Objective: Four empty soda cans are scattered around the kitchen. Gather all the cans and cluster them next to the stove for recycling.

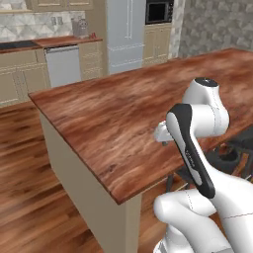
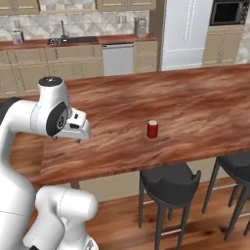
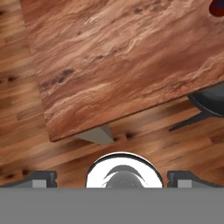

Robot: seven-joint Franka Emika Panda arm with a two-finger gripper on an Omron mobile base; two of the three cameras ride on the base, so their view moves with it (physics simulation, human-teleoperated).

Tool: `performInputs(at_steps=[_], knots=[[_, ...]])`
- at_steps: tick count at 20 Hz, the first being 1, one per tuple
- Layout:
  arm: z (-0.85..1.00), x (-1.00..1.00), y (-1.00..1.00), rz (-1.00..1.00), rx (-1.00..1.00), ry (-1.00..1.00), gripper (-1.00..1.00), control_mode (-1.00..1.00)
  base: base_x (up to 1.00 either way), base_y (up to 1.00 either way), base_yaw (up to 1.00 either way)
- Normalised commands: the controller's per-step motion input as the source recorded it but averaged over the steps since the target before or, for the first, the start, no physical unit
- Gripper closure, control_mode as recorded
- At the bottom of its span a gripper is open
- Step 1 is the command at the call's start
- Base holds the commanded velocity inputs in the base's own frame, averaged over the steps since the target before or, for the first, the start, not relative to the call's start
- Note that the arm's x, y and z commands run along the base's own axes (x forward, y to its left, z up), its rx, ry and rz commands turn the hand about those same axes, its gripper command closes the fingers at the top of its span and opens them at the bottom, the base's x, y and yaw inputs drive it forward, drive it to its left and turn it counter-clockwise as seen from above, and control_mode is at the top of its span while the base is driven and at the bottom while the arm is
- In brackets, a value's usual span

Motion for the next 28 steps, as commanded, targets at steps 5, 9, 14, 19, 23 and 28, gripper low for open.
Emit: performInputs(at_steps=[5, 9, 14, 19, 23, 28], knots=[[0.0, 0.0, 0.0, 0.0, 0.0, 0.0, -1.0, 1.0, 0.15, -0.35, 0.3], [0.0, 0.0, 0.0, 0.0, 0.0, 0.0, -1.0, 1.0, 0.03, -0.43, 0.26], [0.0, 0.0, 0.0, 0.0, 0.0, 0.0, -1.0, 1.0, -0.09, -0.53, 0.18], [0.0, 0.0, 0.0, 0.0, 0.0, 0.0, -1.0, 1.0, -0.22, -0.59, 0.15], [0.0, 0.0, 0.0, 0.0, 0.0, 0.0, -1.0, 1.0, -0.17, -0.54, 0.15], [0.0, 0.0, 0.0, 0.0, 0.0, 0.0, -1.0, 1.0, -0.05, -0.47, 0.14]])
